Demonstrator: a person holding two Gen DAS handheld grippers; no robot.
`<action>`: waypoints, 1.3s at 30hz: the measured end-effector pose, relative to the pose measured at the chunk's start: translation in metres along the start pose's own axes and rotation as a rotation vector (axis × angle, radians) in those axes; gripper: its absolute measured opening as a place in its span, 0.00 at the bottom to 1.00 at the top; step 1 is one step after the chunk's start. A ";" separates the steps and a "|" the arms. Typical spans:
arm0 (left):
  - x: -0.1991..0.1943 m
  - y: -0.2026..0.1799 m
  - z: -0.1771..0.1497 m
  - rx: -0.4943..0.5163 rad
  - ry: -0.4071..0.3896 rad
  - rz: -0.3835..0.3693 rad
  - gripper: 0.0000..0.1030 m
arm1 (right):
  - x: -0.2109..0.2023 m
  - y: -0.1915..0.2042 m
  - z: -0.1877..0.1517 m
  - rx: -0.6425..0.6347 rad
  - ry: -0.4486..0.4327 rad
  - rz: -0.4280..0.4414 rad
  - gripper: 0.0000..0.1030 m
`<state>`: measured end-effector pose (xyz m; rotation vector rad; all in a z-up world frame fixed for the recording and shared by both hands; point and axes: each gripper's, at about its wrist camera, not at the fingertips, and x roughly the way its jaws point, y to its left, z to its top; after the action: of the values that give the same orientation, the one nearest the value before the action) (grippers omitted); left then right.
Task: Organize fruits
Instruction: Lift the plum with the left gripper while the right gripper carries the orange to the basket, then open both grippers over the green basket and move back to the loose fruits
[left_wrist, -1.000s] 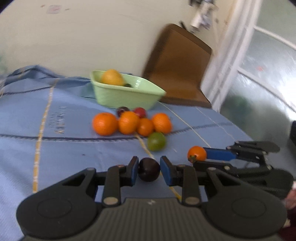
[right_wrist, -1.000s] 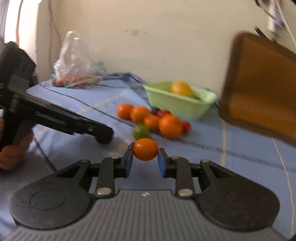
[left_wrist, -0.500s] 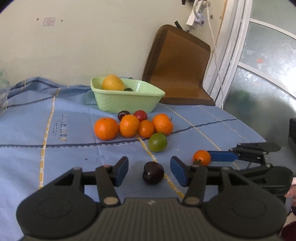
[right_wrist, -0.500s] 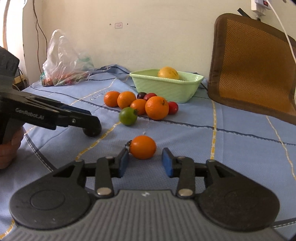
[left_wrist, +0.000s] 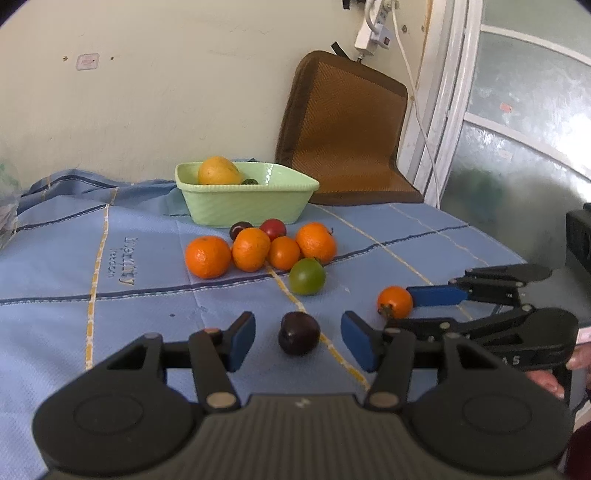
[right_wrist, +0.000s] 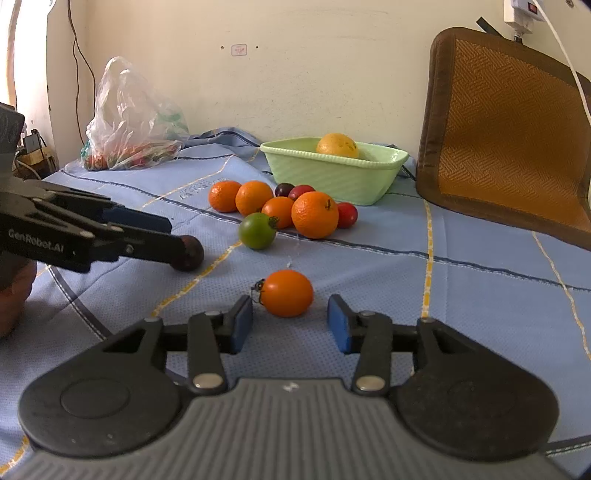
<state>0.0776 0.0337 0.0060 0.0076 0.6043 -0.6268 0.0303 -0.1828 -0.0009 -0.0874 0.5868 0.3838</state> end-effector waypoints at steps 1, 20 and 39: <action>0.000 -0.002 0.000 0.011 0.003 0.001 0.49 | 0.000 -0.001 0.000 0.000 0.000 0.002 0.47; 0.014 0.019 0.031 -0.114 -0.009 -0.008 0.25 | 0.007 -0.026 0.033 0.059 -0.123 0.042 0.31; 0.137 0.055 0.129 -0.091 0.036 0.206 0.37 | 0.121 -0.072 0.105 0.062 -0.157 -0.006 0.33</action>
<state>0.2639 -0.0203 0.0303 -0.0043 0.6566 -0.3998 0.2049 -0.1896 0.0175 0.0011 0.4427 0.3631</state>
